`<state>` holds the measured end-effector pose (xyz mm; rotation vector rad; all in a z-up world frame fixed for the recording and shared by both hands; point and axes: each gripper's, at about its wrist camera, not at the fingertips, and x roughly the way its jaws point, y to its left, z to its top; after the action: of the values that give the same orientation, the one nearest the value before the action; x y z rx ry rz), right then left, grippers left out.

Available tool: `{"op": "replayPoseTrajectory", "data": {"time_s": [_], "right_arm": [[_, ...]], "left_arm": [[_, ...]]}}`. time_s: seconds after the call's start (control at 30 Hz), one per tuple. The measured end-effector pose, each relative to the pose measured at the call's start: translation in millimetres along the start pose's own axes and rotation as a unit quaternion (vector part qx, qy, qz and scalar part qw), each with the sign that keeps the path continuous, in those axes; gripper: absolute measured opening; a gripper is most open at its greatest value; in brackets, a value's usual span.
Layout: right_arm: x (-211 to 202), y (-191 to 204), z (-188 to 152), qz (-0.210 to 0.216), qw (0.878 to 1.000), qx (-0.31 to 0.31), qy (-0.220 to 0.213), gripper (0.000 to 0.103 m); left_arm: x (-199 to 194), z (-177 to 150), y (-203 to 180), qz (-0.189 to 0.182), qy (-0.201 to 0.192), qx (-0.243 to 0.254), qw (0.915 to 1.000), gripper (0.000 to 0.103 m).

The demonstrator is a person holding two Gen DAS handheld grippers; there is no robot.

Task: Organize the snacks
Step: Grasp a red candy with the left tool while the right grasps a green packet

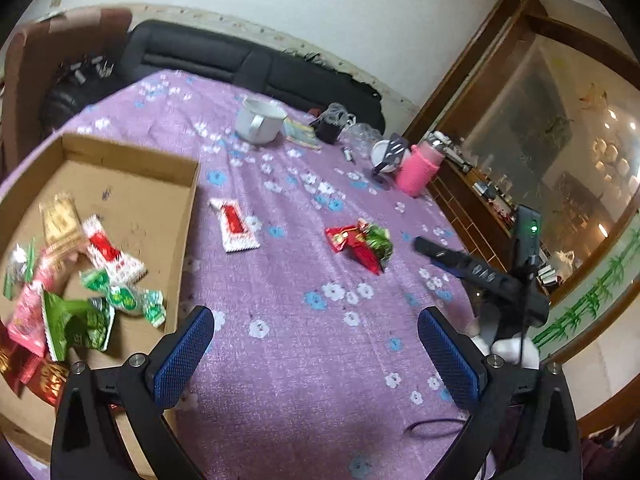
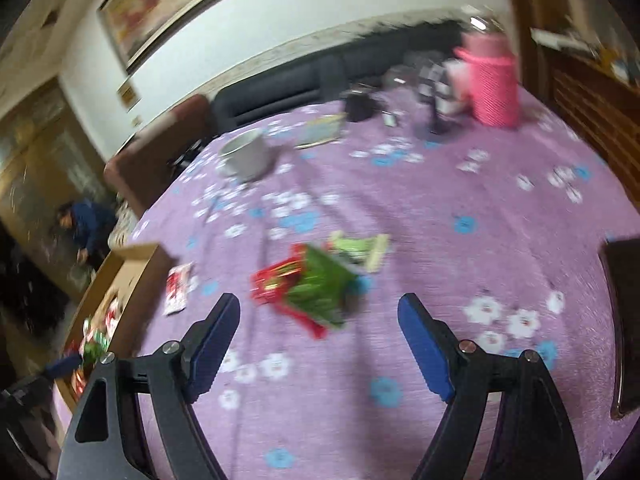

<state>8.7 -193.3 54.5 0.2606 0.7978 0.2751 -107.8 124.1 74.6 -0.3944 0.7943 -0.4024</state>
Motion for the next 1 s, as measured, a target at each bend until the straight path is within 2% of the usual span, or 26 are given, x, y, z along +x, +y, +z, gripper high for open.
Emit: {"op": "replayPoseTrajectory", "data": {"time_s": [0.13,0.27,0.4,0.43,0.47,0.5,0.53,0.77,0.93,1.0], "right_arm": [[13,-21,6,0.003,1.0,0.025,0.015,0.079],[35,-10,9,0.019,0.999,0.01,0.038,0.076],[61,3,10,0.012,0.999,0.0,0.049,0.076],[67,1,10,0.018,0.998,0.009,0.053,0.071],[71,-1,10,0.029,0.998,0.017,0.059,0.062],[74,-3,9,0.041,0.997,0.022,0.067,0.036],[75,-7,8,0.057,0.995,0.033,0.073,0.036],[53,-15,10,0.086,0.994,0.05,0.053,0.035],[40,-17,14,0.1,0.993,0.046,0.042,0.035],[38,-17,15,0.103,0.993,0.045,0.039,0.035]], "left_arm": [[11,-5,8,0.011,0.023,-0.014,0.9996,0.102],[14,1,8,0.016,0.02,-0.012,0.9996,0.102],[20,11,1,0.033,0.023,0.008,0.9992,0.102],[22,13,-2,0.036,0.025,0.015,0.9989,0.102],[24,16,-5,0.04,0.026,0.023,0.9986,0.102],[26,18,-8,0.043,0.028,0.032,0.9982,0.102],[31,21,-12,0.047,0.03,0.042,0.9976,0.102],[84,41,-42,0.056,0.063,0.12,0.9892,0.102],[139,62,-50,0.071,0.083,0.14,0.9842,0.1],[154,68,-55,0.061,0.085,0.144,0.9841,0.1]]}}
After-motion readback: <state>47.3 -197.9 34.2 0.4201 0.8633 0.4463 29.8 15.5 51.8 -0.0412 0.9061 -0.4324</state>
